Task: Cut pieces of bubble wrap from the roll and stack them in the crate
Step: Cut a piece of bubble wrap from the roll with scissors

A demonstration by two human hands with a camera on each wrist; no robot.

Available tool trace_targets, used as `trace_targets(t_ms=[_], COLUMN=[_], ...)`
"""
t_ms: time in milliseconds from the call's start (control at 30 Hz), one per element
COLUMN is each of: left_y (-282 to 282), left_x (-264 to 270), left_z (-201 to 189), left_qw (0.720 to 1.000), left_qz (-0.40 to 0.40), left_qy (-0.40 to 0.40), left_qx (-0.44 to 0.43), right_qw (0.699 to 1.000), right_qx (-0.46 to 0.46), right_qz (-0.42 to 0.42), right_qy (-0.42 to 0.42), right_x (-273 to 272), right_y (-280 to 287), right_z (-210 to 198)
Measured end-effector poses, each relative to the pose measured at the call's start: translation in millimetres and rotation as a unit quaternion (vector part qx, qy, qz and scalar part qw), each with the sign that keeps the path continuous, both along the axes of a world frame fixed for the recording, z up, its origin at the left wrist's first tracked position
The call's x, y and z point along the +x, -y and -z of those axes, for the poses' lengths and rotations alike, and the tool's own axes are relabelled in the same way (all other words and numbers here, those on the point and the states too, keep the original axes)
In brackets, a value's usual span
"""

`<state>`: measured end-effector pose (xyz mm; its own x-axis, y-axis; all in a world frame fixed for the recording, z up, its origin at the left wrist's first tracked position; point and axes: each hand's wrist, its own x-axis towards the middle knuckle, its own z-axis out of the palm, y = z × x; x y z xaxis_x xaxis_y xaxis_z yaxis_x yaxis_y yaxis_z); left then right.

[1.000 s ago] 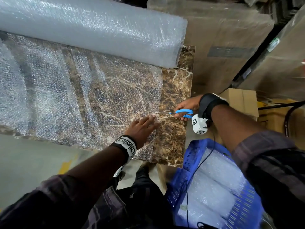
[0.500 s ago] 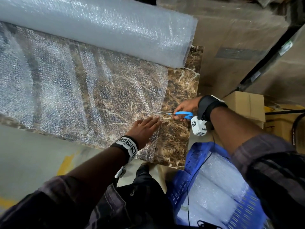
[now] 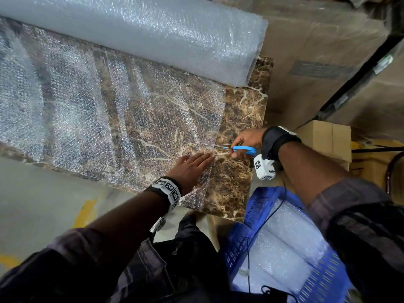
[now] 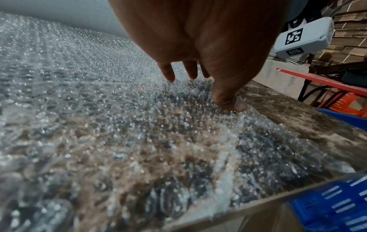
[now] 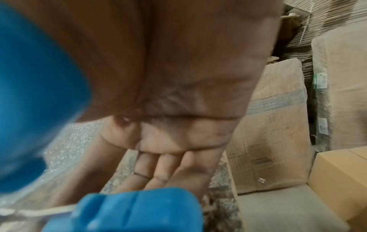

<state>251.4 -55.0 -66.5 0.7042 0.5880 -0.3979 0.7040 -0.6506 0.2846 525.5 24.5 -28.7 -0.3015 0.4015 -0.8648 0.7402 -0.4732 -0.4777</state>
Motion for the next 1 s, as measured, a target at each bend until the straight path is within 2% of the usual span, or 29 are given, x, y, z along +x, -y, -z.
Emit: trace_targets(t_ms=[233,367,500,833,1000], left_y=[0.6,1.3,2.7,5.5,6.0], left_x=[-1.0,-0.6,-0.5,-1.8,-2.3], left_z=[2.7,2.5,1.2,-0.6,-0.8], left_qw=[1.0,1.0,1.0,1.0,1.0], left_qz=[-0.006,-0.007,-0.01,-0.007,-0.008], left_qy=[0.003,-0.001,0.004,0.013,0.017], left_qx=[-0.009,-0.005,-0.011,-0.005,-0.009], right_qw=[0.999,0.997,0.994,0.993,0.994], right_qx=[0.02,-0.036,-0.047,-0.064,-0.056], right_qz=[-0.013,0.061,0.095,0.079,0.082], right_qy=[0.022,-0.01,-0.031,-0.063,-0.045], right_x=[-1.4,-4.8,-8.2,-7.2,-14.6], right_y=[1.1,1.8,3.9,0.7,-2.8], right_z=[-0.5,3.4,-2.6,3.6,6.7])
